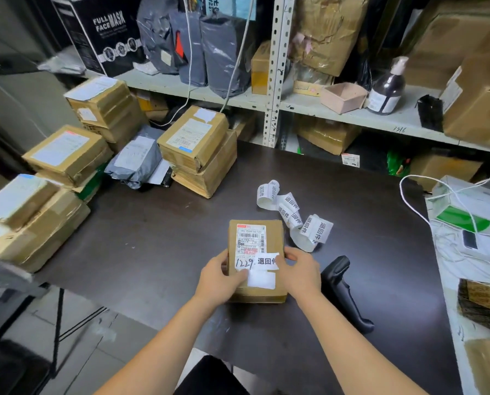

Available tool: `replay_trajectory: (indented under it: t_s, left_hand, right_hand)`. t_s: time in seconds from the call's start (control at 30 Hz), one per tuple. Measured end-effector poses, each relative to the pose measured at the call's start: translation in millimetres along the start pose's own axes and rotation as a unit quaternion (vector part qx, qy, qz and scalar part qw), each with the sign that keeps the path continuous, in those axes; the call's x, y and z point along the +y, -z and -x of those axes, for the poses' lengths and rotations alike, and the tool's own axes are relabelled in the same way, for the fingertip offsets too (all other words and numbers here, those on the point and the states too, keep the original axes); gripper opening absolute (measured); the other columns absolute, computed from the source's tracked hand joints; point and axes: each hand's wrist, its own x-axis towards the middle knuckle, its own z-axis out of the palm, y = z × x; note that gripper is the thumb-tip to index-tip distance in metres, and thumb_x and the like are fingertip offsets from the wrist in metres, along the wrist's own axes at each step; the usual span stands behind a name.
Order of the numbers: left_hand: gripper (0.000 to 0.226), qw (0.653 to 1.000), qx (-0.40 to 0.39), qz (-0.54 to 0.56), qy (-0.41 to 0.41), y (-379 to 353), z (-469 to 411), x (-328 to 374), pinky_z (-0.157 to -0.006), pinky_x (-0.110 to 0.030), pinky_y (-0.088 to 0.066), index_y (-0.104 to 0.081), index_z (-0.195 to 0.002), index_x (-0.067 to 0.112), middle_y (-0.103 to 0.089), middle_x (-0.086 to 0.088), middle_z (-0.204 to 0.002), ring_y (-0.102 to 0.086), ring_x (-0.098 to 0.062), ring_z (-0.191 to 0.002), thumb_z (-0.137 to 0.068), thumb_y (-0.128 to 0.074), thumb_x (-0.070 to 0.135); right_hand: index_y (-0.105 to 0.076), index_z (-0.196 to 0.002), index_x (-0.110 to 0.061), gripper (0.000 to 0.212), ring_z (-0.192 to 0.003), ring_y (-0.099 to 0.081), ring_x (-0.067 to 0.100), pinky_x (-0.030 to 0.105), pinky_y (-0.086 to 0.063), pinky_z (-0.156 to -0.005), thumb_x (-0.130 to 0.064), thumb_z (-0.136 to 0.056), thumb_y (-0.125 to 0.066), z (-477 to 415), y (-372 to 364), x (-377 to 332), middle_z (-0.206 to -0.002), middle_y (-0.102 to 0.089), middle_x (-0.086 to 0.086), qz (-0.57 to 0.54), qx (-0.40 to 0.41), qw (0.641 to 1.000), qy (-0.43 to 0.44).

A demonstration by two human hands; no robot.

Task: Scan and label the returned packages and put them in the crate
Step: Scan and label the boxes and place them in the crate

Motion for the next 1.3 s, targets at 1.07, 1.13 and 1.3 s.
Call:
replay_trajectory:
  t_s: [1.07,1.13,1.3]
  left_hand:
    - [0.052,0.803,0.485,0.299,0.176,362,403,-355,-0.068,-0.005,-0.047,-0.045,-0.138,0.048,-0.064,0.036,-0.098,-0.059,0.016,-0.096,-0.095,-0.066,0.027]
    - [0.046,0.802,0.475,0.313,0.182,381,405,-385,-0.065,-0.001,-0.046,-0.049,-0.116,0.065,-0.062,0.047,-0.093,-0.057,0.024,-0.093,-0.096,-0.065,0.026]
    - [0.064,0.797,0.464,0.332,0.195,444,391,-472,-0.081,-0.007,-0.049,-0.040,-0.103,0.086,-0.059,0.049,-0.105,-0.058,0.015,-0.106,-0.096,-0.062,0.026]
  right_hand:
    - [-0.072,-0.122,-0.015,0.042,-0.105,-0.070,0.020,0.051,-0.055,-0.096,-0.022,-0.082,-0.080,424,-453,-178,-0.115,-0.074,0.001,0.126,-0.495,0.815,0.272]
    - [-0.072,-0.121,-0.016,0.042,-0.107,-0.070,0.023,0.052,-0.055,-0.096,-0.023,-0.081,-0.079,438,-491,-178,-0.115,-0.074,0.000,0.139,-0.507,0.808,0.265]
    - [-0.071,-0.123,-0.021,0.040,-0.089,-0.072,0.009,0.041,-0.061,-0.082,-0.020,-0.084,-0.079,452,-610,-183,-0.112,-0.074,-0.006,0.148,-0.540,0.789,0.252]
